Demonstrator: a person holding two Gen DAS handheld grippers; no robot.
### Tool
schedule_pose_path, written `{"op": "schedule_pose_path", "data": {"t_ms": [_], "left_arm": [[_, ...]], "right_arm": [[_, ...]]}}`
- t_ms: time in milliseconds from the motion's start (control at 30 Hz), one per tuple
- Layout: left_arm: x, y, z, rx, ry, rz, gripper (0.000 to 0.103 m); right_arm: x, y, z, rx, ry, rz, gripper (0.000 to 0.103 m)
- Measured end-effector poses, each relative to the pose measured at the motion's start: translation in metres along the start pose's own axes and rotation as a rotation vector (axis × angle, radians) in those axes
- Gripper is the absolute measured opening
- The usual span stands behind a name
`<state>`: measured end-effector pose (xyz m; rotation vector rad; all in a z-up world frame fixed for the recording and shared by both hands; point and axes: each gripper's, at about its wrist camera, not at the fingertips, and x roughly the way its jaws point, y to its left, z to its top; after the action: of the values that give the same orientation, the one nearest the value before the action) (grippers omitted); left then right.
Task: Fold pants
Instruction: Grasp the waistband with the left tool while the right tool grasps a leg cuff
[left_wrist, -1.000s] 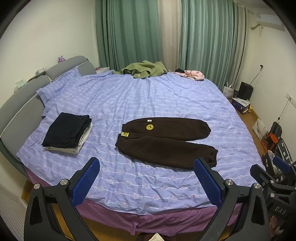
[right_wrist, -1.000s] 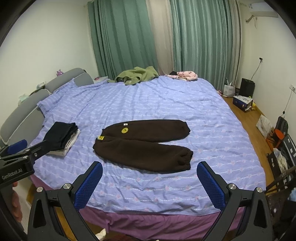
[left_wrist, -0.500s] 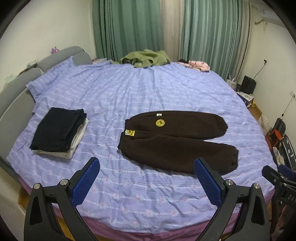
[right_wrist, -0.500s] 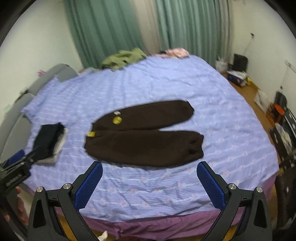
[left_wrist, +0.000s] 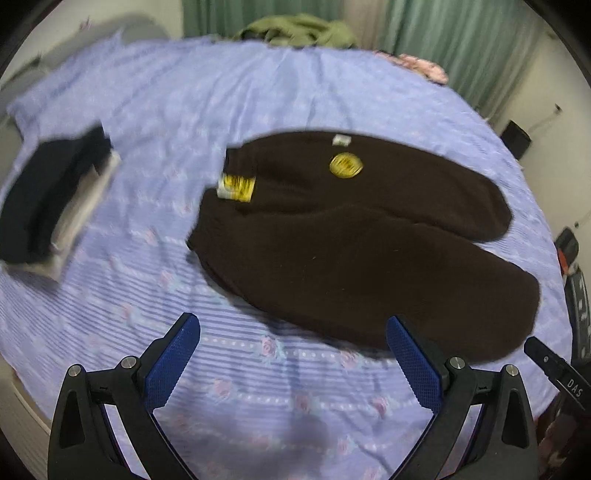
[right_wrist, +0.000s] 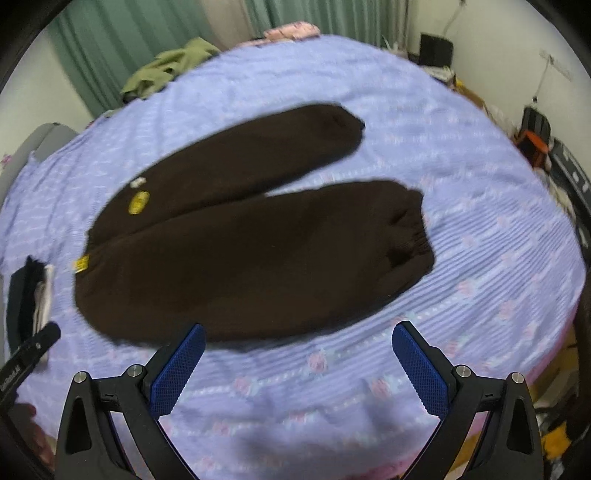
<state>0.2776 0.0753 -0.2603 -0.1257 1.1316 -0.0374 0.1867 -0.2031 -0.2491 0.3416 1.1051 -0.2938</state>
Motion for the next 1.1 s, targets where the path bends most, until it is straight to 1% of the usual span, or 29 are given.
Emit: {"op": "schedule_pose_path", "data": {"t_ms": [133, 233, 267, 333, 400, 467, 500, 533, 567, 633, 667, 700, 733, 767, 867, 1000, 1100], "left_arm": [[0.044, 0.012, 0.003, -0.098, 0.068, -0.048, 0.101], [0.071, 0.016, 0.005, -0.151, 0.112, -0.068, 0.099], [0.082, 0.017, 0.005, -0.16, 0.13, -0.076, 0.098], [0.094, 0.014, 0.004, -0.158, 0.149, -0.089, 0.093], [0.104, 0.011, 0.004, -0.159, 0.163, -0.102, 0.092], [0.109, 0.009, 0.006, -0.16, 0.159, -0.128, 0.085], [0.109, 0.009, 0.008, -0.163, 0.162, -0.145, 0.075], [0.109, 0.009, 0.008, -0.167, 0.158, -0.154, 0.06], [0.109, 0.01, 0.009, -0.174, 0.15, -0.166, 0.054], [0.104, 0.013, 0.01, -0.188, 0.15, -0.171, 0.036], [0.1, 0.014, 0.011, -0.188, 0.149, -0.18, 0.033], [0.096, 0.014, 0.011, -0.183, 0.148, -0.184, 0.028], [0.09, 0.013, 0.011, -0.173, 0.141, -0.185, 0.026], [0.081, 0.011, 0.012, -0.148, 0.128, -0.175, 0.025], [0.057, 0.012, 0.01, -0.111, 0.103, -0.16, 0.023], [0.022, 0.013, 0.004, -0.058, 0.08, -0.143, 0.022], [0.016, 0.01, 0.0, -0.038, 0.091, -0.131, 0.022]], "right_arm": [[0.042, -0.014, 0.005, 0.095, 0.03, -0.01, 0.102], [0.066, -0.027, 0.005, 0.171, 0.046, -0.039, 0.102], [0.074, -0.029, 0.005, 0.194, 0.053, -0.044, 0.102], [0.087, -0.037, 0.004, 0.237, 0.068, -0.056, 0.102], [0.096, -0.042, 0.003, 0.259, 0.077, -0.072, 0.102], [0.103, -0.045, 0.004, 0.269, 0.074, -0.072, 0.1], [0.106, -0.045, 0.005, 0.273, 0.076, -0.07, 0.098], [0.107, -0.045, 0.006, 0.274, 0.075, -0.067, 0.09], [0.106, -0.043, 0.008, 0.267, 0.069, -0.062, 0.085], [0.102, -0.037, 0.013, 0.213, 0.062, -0.049, 0.058], [0.101, -0.036, 0.015, 0.196, 0.063, -0.044, 0.041], [0.097, -0.033, 0.018, 0.172, 0.065, -0.042, 0.034], [0.093, -0.031, 0.018, 0.157, 0.065, -0.042, 0.022], [0.087, -0.029, 0.02, 0.144, 0.065, -0.033, 0.019], [0.06, -0.028, 0.025, 0.118, 0.045, -0.006, 0.018], [0.022, -0.023, 0.02, 0.064, 0.037, -0.004, 0.018], [0.01, -0.023, 0.009, 0.034, 0.071, -0.009, 0.017]]}}
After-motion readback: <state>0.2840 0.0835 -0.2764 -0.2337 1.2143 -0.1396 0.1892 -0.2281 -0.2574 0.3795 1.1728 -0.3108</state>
